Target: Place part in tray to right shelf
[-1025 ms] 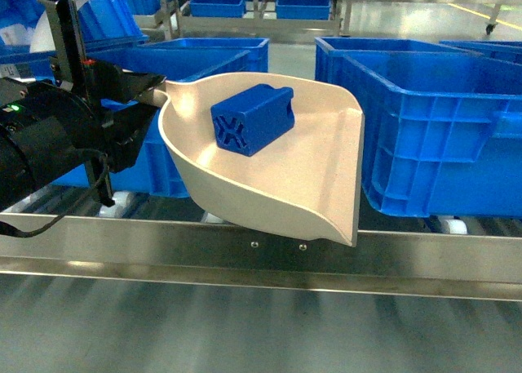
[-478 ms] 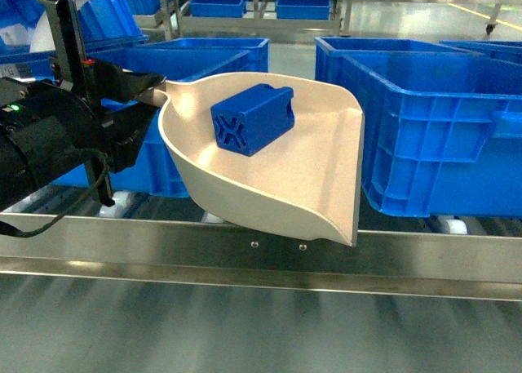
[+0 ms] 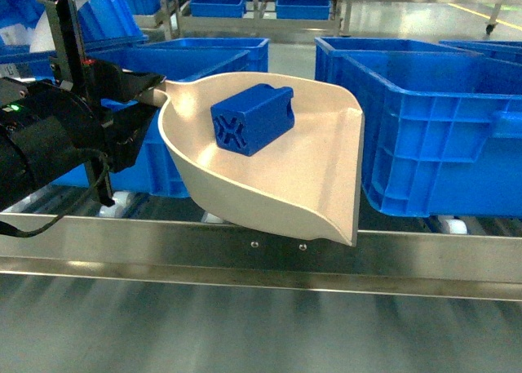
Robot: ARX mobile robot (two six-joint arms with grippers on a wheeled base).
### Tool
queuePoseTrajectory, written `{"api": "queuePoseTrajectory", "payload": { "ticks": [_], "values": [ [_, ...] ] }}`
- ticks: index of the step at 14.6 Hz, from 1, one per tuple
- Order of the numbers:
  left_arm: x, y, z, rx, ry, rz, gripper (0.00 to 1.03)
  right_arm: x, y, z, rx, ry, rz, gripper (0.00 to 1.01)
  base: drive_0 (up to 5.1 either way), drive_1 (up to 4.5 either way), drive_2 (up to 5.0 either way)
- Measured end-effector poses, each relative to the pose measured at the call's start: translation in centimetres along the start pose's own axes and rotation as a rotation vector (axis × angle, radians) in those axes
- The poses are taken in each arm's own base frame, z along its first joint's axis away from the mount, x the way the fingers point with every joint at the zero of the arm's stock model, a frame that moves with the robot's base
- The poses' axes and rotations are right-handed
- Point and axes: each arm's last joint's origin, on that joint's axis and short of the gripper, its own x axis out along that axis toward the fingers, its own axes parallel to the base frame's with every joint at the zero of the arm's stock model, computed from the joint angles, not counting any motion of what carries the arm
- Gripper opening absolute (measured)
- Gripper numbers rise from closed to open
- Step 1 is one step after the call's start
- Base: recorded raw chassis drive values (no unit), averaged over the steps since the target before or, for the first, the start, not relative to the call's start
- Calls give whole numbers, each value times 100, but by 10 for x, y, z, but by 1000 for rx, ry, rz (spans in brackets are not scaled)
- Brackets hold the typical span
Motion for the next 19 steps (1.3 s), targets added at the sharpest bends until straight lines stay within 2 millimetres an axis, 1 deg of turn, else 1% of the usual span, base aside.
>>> {"api": "queuePoseTrajectory", "payload": {
  "ticks": [13,14,15,16,17,18,19],
  "values": [
    [0,0,0,0,0,0,17,0,0,0,0,0,0,98,0,0,0],
    [-1,-4,-2,39,-50,4,17,0,0,0,0,0,0,98,0,0,0],
    [-4,-14,-2,65,-72,-22,17,0,0,0,0,0,0,98,0,0,0],
    [-8,-26,-7,69,-51,-61,17,0,0,0,0,0,0,98,0,0,0],
    [-13,-31,-13,66,-22,-72,17,0,0,0,0,0,0,98,0,0,0],
    [-15,-35,-14,63,-18,-78,17,0,0,0,0,0,0,98,0,0,0],
    [-19,-46,-11,52,-38,-65,17,0,0,0,0,0,0,98,0,0,0]
  ]
}}
